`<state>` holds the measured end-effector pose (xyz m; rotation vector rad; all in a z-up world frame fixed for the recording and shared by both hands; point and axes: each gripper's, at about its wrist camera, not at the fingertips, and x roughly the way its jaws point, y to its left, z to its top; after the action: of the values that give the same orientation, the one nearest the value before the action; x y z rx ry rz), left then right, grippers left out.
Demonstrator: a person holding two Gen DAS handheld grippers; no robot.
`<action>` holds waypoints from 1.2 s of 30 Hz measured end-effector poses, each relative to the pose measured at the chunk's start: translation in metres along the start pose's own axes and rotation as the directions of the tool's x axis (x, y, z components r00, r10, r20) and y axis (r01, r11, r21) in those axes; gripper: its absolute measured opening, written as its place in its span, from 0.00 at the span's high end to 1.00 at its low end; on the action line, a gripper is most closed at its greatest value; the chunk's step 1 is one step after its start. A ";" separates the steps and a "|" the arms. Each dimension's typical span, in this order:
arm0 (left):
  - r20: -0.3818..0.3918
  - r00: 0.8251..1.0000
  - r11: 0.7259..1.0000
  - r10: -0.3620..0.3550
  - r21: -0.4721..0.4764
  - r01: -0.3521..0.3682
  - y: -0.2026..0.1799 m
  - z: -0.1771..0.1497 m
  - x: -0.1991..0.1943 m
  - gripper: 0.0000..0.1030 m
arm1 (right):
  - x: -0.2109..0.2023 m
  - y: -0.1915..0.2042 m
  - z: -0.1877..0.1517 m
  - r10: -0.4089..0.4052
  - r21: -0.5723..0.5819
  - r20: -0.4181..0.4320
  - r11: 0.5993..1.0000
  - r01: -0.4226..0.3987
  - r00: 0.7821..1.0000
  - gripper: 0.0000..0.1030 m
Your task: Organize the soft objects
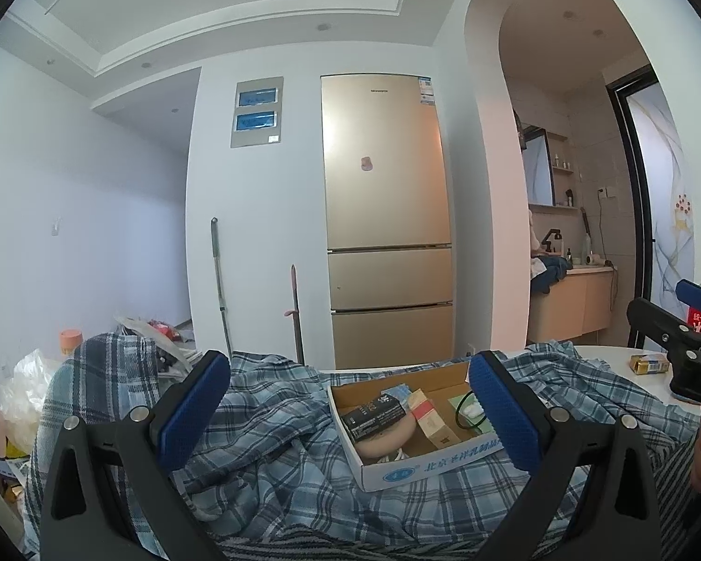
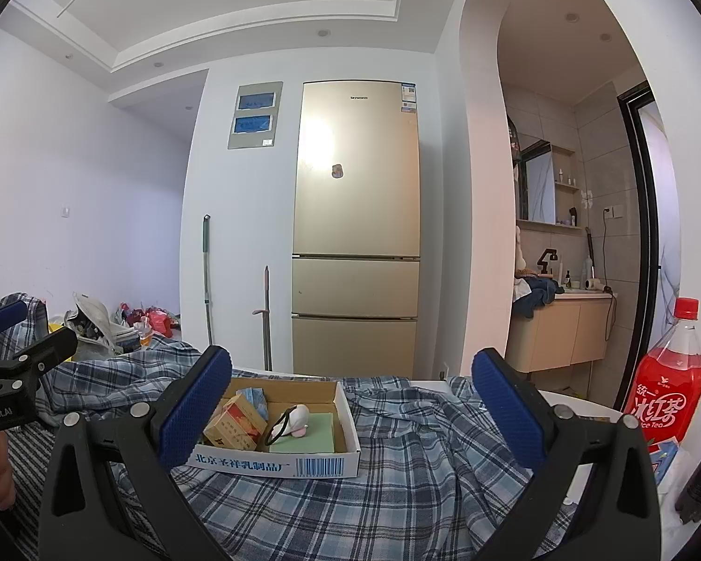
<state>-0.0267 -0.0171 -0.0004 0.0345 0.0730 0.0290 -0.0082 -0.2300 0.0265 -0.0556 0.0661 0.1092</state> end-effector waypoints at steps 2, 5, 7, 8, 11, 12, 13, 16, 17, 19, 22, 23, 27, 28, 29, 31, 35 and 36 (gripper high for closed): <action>0.005 1.000 1.000 -0.002 0.002 0.002 0.000 0.000 -0.002 0.00 | 0.000 0.000 0.000 0.000 0.000 0.000 1.000 0.000 1.000 0.00; 0.001 1.000 1.000 -0.010 0.001 0.010 -0.001 0.000 -0.002 0.00 | 0.000 0.000 0.000 0.000 0.001 0.001 1.000 0.000 1.000 0.00; -0.001 1.000 1.000 -0.013 0.000 0.013 -0.001 0.000 -0.002 0.00 | 0.000 0.000 0.000 -0.001 0.000 0.000 1.000 0.001 1.000 0.00; 0.000 1.000 1.000 -0.013 0.000 0.013 0.000 0.000 -0.002 0.00 | 0.000 0.000 0.000 0.000 0.001 -0.001 1.000 0.000 1.000 0.00; 0.001 1.000 1.000 -0.013 0.001 0.013 -0.001 0.000 -0.002 0.00 | 0.000 0.000 0.001 -0.002 0.002 0.000 1.000 0.002 1.000 0.00; 0.001 1.000 1.000 -0.013 0.002 0.013 0.000 0.000 -0.002 0.00 | 0.000 0.000 0.001 -0.001 0.000 -0.001 1.000 0.001 1.000 0.00; 0.003 1.000 1.000 -0.013 0.004 0.013 -0.001 0.000 -0.002 0.00 | 0.000 0.000 0.001 -0.002 0.000 0.000 1.000 0.002 1.000 0.00; 0.003 1.000 1.000 -0.012 0.004 0.012 -0.001 0.000 -0.003 0.00 | 0.000 0.000 0.001 -0.002 -0.002 0.002 1.000 0.002 1.000 0.00; 0.003 1.000 1.000 -0.013 0.004 0.013 -0.001 0.000 -0.003 0.00 | 0.000 0.000 0.001 -0.002 -0.003 0.003 1.000 0.002 1.000 0.00; -0.001 1.000 1.000 -0.013 0.004 0.013 -0.001 0.000 -0.002 0.00 | -0.001 -0.001 0.001 -0.002 -0.004 0.003 1.000 0.002 1.000 0.00; -0.005 1.000 1.000 -0.013 -0.002 0.013 0.001 0.001 -0.003 0.00 | 0.000 -0.001 0.001 -0.004 -0.003 -0.005 1.000 0.004 1.000 0.00; -0.005 1.000 1.000 -0.013 -0.003 0.013 0.002 0.002 -0.003 0.00 | 0.000 -0.002 0.001 -0.004 0.000 -0.007 1.000 0.004 1.000 0.00; 0.005 1.000 1.000 -0.014 0.006 0.014 0.001 0.004 -0.005 0.00 | 0.001 -0.004 0.002 -0.006 0.007 -0.011 1.000 0.006 1.000 0.00; 0.007 1.000 1.000 -0.015 0.011 0.015 0.001 0.005 -0.005 0.00 | 0.001 -0.004 0.002 -0.006 0.007 -0.010 1.000 0.006 1.000 0.00; 0.008 1.000 1.000 -0.016 0.013 0.016 0.000 0.005 -0.005 0.00 | 0.001 -0.004 0.002 -0.005 0.006 -0.009 1.000 0.005 1.000 0.00; 0.005 1.000 1.000 -0.016 0.015 0.016 0.001 0.005 -0.004 0.00 | 0.001 -0.004 0.002 -0.005 0.004 -0.008 1.000 0.005 1.000 0.00; 0.004 1.000 1.000 -0.015 0.013 0.015 0.001 0.004 -0.003 0.00 | -0.001 -0.002 0.003 -0.005 -0.005 0.001 1.000 0.005 1.000 0.00; 0.004 1.000 1.000 -0.015 0.014 0.015 0.001 0.004 -0.003 0.00 | -0.001 -0.002 0.003 -0.005 -0.007 0.002 1.000 0.005 1.000 0.00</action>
<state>-0.0296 -0.0160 0.0040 0.0474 0.0689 0.0135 -0.0087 -0.2316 0.0294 -0.0624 0.0641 0.1042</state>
